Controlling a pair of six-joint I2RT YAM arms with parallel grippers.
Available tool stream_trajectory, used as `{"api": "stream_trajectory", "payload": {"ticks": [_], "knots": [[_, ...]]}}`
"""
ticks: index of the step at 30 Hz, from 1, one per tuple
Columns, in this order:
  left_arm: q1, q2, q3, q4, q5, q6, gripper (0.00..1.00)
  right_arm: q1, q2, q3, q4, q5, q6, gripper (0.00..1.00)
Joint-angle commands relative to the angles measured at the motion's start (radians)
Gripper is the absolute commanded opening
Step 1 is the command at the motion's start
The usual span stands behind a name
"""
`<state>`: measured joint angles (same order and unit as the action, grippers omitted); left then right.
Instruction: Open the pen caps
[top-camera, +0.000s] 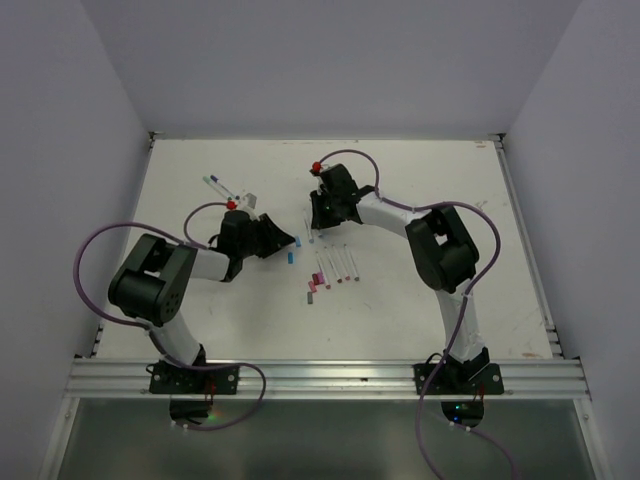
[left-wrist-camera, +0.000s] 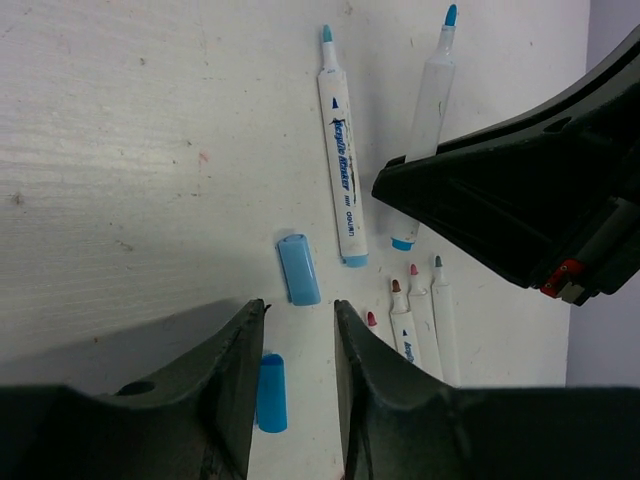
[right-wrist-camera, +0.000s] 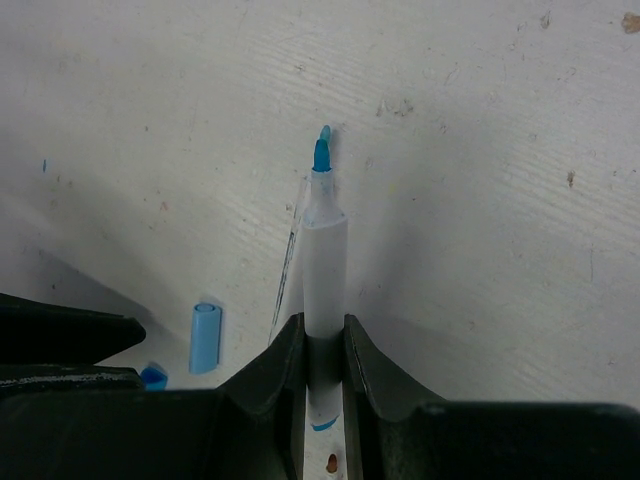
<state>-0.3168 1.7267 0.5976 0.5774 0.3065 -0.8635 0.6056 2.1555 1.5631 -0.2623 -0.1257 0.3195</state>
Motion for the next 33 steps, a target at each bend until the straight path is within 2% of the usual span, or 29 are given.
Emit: {"api": "stream_trajectory", "payload": {"ticks": [1, 4, 12, 16, 21, 24, 28, 33], "knots": [[-0.005, -0.059, 0.016, 0.02, -0.05, -0.003, 0.39, -0.004, 0.01, 0.034, 0.024, -0.022, -0.002, 0.11], [-0.004, -0.096, 0.051, -0.051, -0.093, 0.024, 0.44, -0.004, 0.012, 0.032, 0.023, -0.015, -0.005, 0.19], [0.073, -0.107, 0.2, -0.253, -0.164, 0.031, 0.61, -0.012, 0.023, 0.054, 0.02, -0.025, -0.011, 0.26], [0.088, -0.095, 0.301, -0.39, -0.289, 0.032, 0.63, -0.012, 0.03, 0.06, 0.021, -0.034, -0.011, 0.29], [0.102, -0.087, 0.352, -0.444, -0.452, 0.001, 0.69, -0.013, 0.001, 0.054, 0.031, -0.043, -0.004, 0.31], [0.146, -0.021, 0.41, -0.5, -0.498, -0.031, 0.7, -0.013, -0.04, 0.052, 0.026, -0.043, -0.004, 0.32], [0.205, 0.1, 0.593, -0.706, -0.591, -0.046, 0.7, -0.013, -0.098, 0.029, 0.026, -0.046, -0.008, 0.32], [0.226, 0.207, 0.731, -0.748, -0.649, -0.049, 0.69, -0.017, -0.146, -0.018, 0.046, -0.049, -0.013, 0.32]]}}
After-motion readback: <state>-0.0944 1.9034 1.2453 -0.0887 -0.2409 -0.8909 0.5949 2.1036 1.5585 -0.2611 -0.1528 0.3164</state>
